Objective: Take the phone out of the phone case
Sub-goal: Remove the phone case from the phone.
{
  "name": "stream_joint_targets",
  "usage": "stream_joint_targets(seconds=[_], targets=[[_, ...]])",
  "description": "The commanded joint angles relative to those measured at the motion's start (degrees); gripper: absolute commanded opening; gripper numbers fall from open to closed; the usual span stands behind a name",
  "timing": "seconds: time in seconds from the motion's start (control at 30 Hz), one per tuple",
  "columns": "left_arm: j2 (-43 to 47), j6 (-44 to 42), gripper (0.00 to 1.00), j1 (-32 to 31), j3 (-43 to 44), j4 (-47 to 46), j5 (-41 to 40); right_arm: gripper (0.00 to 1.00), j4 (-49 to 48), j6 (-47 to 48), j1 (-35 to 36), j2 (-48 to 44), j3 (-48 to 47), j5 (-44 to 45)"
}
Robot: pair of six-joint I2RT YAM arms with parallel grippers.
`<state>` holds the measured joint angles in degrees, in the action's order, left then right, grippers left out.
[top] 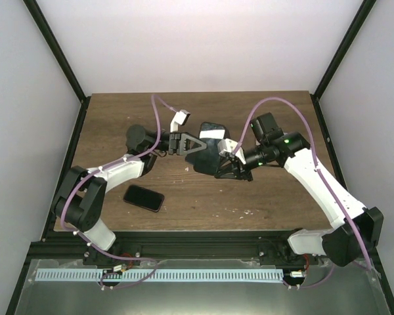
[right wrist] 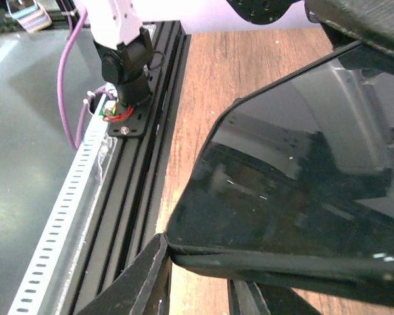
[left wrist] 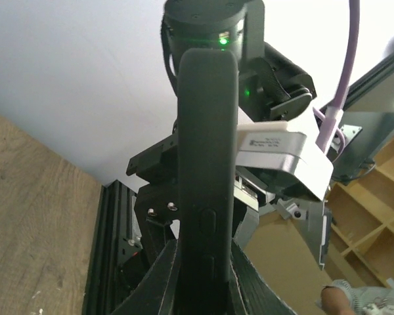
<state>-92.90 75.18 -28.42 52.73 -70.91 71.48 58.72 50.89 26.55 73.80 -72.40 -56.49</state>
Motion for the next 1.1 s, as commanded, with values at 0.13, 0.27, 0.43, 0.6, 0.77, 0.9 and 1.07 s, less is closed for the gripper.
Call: stream_joint_targets(seconds=[0.13,0.27,0.43,0.6,0.77,0.9,1.07], targets=[[-1.4,6.1,0.00,-3.7,2.7,4.6,-2.0,0.23,-9.7,6.4,2.3,0.2,-5.6,4.7],[-1.3,6.3,0.00,-4.4,3.1,4.6,-1.5,0.21,-12.8,2.9,2.3,0.7,-6.1,5.8],[-0.7,6.4,0.00,-4.5,2.8,4.5,-1.5,0.20,-19.0,-2.8,2.2,1.1,-4.4,6.8],[-0.5,6.8,0.00,-4.8,2.8,3.9,-1.0,0.19,-27.6,-9.5,1.2,1.0,-1.1,11.7],[-0.9,7.4,0.00,-5.6,2.9,3.2,-0.5,0.20,-35.5,-14.6,-1.3,0.8,1.9,16.2],[-1.2,8.1,0.00,-5.9,2.9,2.3,-0.3,0.25,-38.4,-18.8,-4.3,1.6,1.7,15.0],[-1.3,8.1,0.00,-6.1,2.3,1.8,-0.3,0.29,-38.7,-22.4,-6.2,2.8,1.2,11.0]])
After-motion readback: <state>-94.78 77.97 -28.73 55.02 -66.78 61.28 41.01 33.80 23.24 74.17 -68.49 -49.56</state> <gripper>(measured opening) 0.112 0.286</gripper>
